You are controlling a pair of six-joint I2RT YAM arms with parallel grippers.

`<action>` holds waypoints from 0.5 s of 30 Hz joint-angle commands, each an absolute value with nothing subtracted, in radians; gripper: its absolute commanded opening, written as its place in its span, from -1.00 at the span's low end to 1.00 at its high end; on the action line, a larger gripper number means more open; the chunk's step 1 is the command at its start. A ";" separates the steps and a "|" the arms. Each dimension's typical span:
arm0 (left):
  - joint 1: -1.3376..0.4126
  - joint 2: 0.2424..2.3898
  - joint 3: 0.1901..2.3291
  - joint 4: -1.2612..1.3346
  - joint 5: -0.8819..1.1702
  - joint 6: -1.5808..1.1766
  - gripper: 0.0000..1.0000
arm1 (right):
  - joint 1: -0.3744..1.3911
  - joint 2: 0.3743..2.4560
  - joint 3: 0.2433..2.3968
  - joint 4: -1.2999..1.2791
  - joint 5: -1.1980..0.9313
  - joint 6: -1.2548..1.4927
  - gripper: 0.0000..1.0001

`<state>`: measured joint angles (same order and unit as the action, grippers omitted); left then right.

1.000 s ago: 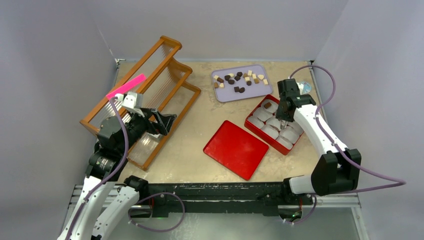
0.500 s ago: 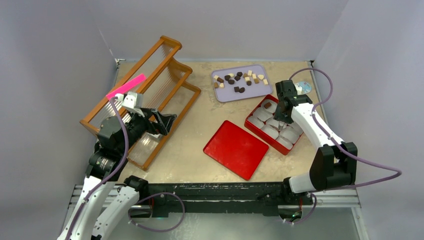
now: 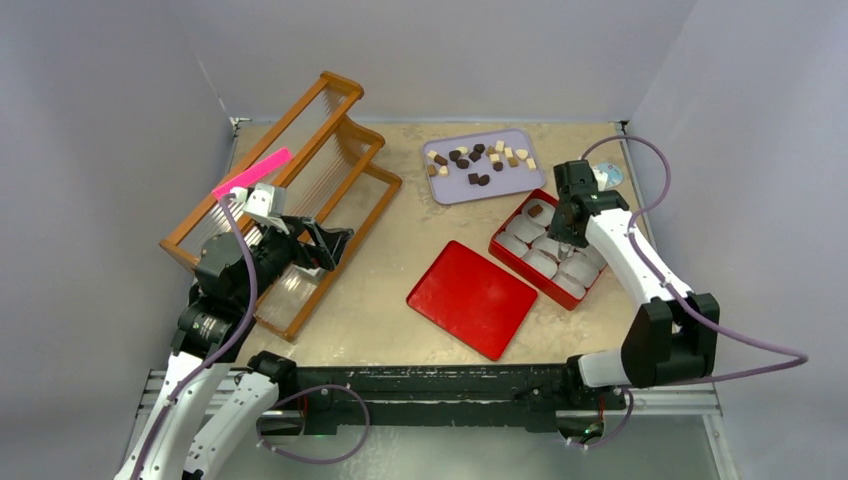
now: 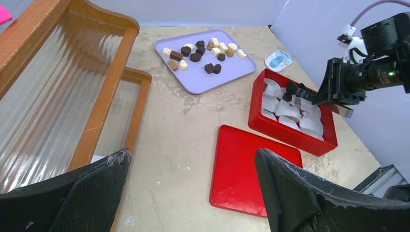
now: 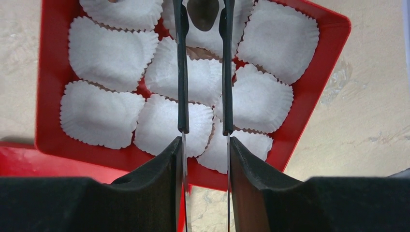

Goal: Pack the chocolate

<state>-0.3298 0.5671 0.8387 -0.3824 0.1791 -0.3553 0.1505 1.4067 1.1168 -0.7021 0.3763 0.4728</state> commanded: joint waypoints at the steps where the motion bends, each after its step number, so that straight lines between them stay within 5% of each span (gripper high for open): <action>1: -0.332 0.565 0.838 -0.351 0.186 -0.351 0.96 | 0.148 1.321 1.180 -0.710 0.377 0.470 -0.23; 15: -0.333 0.561 0.839 -0.351 0.181 -0.348 0.96 | 0.159 1.313 1.283 -0.572 0.128 0.272 -0.24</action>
<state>-0.3298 0.5667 0.8383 -0.3828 0.1791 -0.3553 0.1505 1.3094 1.1992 -0.6662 0.2142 0.3710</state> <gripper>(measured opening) 0.983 0.383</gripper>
